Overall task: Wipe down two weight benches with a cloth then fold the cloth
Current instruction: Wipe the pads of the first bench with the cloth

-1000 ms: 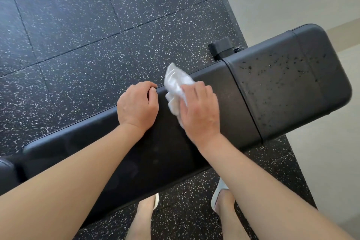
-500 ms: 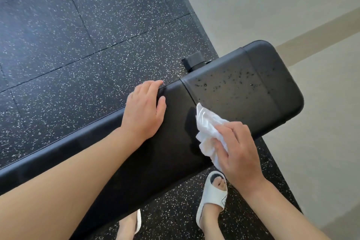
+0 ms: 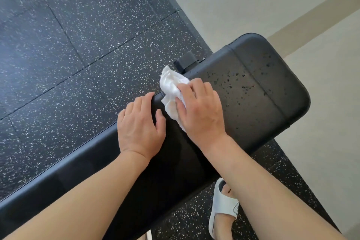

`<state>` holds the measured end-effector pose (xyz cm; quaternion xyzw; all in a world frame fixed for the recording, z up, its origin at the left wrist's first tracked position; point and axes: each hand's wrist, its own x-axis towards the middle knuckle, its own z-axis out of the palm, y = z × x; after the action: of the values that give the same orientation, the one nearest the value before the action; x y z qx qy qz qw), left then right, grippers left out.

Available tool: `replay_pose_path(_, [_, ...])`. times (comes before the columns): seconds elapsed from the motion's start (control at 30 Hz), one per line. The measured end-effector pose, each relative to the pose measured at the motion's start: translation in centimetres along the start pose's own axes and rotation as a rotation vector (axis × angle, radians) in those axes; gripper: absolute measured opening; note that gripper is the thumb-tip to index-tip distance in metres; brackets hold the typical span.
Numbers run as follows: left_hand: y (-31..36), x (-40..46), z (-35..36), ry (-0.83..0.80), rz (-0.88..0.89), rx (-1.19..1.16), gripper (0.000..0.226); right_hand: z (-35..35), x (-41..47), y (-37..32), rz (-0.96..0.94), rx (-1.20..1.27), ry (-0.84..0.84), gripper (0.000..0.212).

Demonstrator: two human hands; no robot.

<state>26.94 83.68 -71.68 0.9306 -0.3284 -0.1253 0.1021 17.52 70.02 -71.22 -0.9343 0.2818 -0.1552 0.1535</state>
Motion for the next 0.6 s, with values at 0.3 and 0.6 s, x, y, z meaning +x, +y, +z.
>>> replay_pose_path(0.3, [-0.2, 0.2, 0.4, 0.028, 0.011, 0.034, 0.055, 0.6, 9.4, 4.9, 0.066, -0.045, 0.004, 0.022])
replay_pose_path(0.6, [-0.3, 0.2, 0.3, 0.027, 0.017, 0.025, 0.052, 1.1, 4.6, -0.5, 0.086, 0.032, -0.011, 0.016])
